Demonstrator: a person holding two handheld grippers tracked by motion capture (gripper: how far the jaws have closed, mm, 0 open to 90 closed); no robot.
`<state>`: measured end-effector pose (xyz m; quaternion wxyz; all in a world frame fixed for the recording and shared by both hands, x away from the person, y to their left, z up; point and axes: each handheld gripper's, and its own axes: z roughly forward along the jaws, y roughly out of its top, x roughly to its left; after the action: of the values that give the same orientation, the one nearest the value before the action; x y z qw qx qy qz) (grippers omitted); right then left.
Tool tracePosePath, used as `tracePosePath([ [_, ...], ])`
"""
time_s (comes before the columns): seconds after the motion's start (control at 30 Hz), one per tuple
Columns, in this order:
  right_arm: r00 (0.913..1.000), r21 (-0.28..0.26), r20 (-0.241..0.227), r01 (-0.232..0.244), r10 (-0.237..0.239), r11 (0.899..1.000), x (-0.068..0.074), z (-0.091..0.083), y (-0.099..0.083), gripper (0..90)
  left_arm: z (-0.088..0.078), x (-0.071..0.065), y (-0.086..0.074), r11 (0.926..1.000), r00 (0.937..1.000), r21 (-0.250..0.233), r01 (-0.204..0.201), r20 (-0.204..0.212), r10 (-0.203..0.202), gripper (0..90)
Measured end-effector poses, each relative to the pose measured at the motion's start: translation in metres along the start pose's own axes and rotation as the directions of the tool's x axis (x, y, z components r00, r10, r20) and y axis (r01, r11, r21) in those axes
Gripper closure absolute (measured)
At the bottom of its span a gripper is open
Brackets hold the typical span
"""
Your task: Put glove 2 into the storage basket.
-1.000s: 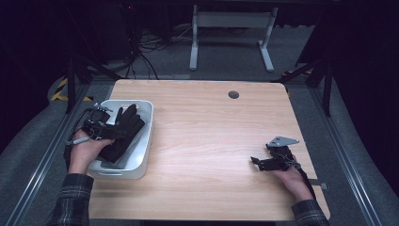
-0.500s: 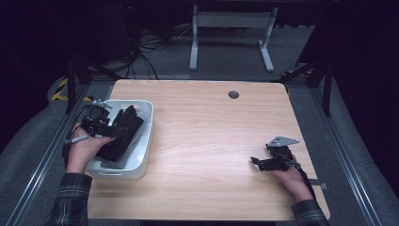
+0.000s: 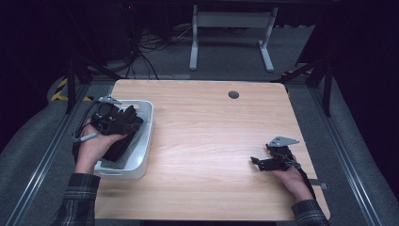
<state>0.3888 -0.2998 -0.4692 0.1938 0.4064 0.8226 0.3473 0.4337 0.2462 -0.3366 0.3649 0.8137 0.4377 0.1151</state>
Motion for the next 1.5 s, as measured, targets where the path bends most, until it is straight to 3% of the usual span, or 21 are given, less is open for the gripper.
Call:
tracePosePath([
  [0.33,1.0000,0.000,0.000,0.000,0.000,1.000,0.000,0.000,0.000,11.6,0.012,-0.039,0.011,0.9978,0.9961,-0.053,-0.041,0.076,0.045,15.3],
  [0.83,1.0000,0.001,-0.005,0.005,-0.005,1.000,0.001,0.000,0.000,11.5,0.070,-0.104,0.005,0.9910,0.9716,-0.057,-0.122,0.197,0.130,15.8],
  [1.17,0.9999,0.001,-0.008,0.008,-0.008,1.000,0.001,0.000,0.000,11.5,0.105,-0.137,-0.011,0.9831,0.9568,-0.025,-0.181,0.226,0.182,15.9],
  [1.4,0.9999,0.001,-0.009,0.008,-0.008,1.000,0.001,0.000,0.000,11.5,0.129,-0.151,-0.030,0.9787,0.9528,-0.001,-0.205,0.228,0.200,15.9],
  [1.5,0.9999,0.001,-0.008,0.008,-0.008,1.000,0.001,0.000,0.000,11.6,0.138,-0.154,-0.036,0.9733,0.9518,0.010,-0.230,0.211,0.222,15.9],
])
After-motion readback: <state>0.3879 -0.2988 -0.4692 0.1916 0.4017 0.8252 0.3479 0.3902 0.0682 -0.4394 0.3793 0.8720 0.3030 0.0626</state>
